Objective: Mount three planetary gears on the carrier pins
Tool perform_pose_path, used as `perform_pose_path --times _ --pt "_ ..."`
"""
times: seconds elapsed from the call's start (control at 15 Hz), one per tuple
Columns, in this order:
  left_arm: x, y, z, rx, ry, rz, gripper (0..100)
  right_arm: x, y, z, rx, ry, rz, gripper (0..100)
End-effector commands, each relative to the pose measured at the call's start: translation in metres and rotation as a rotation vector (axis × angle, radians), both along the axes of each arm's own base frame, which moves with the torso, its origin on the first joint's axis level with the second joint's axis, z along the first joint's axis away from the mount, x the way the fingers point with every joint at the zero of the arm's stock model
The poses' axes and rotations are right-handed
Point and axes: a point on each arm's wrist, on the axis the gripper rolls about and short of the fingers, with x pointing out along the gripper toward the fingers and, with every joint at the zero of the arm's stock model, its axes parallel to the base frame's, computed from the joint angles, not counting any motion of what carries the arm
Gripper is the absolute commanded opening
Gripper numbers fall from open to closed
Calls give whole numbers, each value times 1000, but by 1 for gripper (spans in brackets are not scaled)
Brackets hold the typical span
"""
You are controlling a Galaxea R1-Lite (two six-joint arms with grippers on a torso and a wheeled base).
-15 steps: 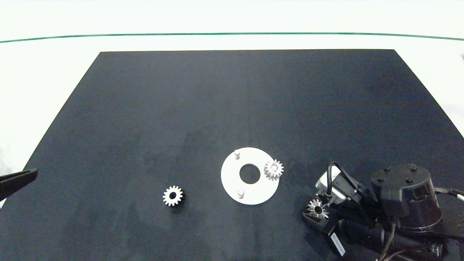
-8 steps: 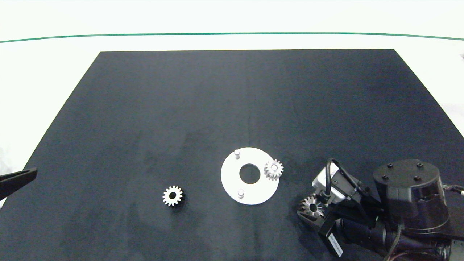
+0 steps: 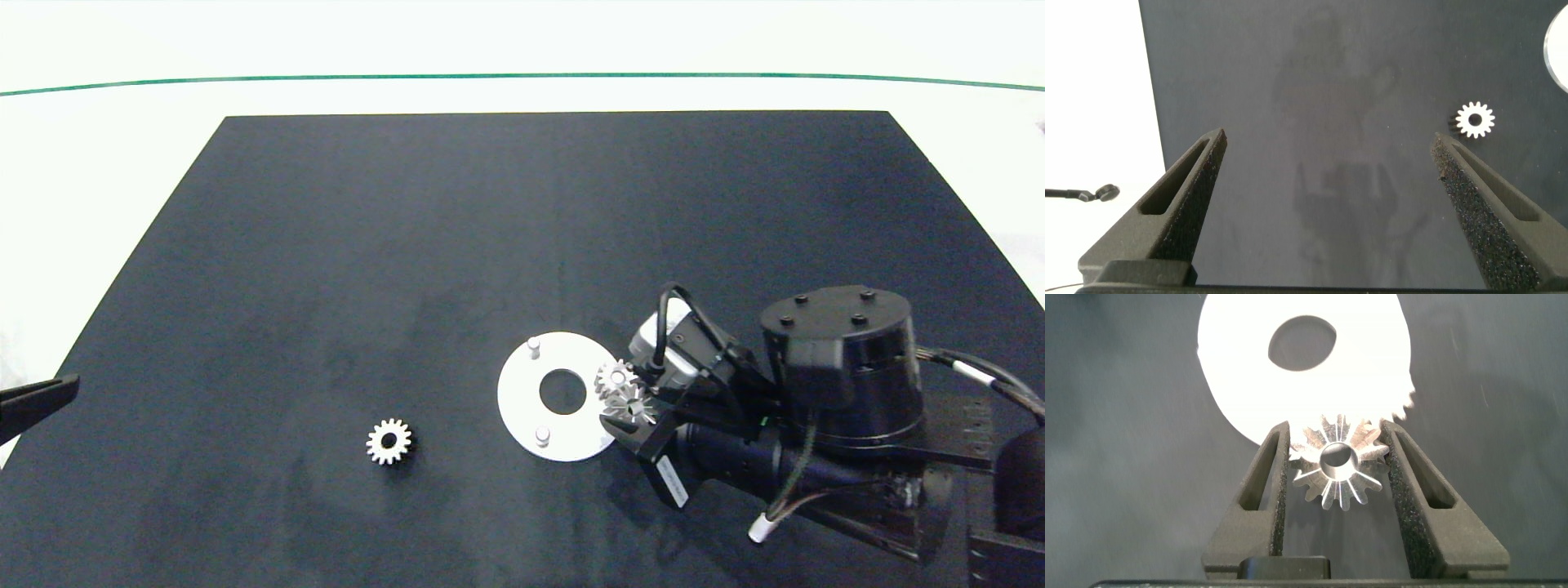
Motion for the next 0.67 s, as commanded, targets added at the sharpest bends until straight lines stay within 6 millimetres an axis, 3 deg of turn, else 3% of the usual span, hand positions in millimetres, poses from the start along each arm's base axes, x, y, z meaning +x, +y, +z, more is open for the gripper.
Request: perform_pose_path --times 0.07,0.27,0.67 --pt "1 0 1 2 0 5 100 10 44 -4 -36 37 71 0" --pt "0 1 1 2 0 20 100 12 64 0 -22 25 104 0" --pt "0 1 1 2 0 20 100 7 70 -1 -32 30 121 0"
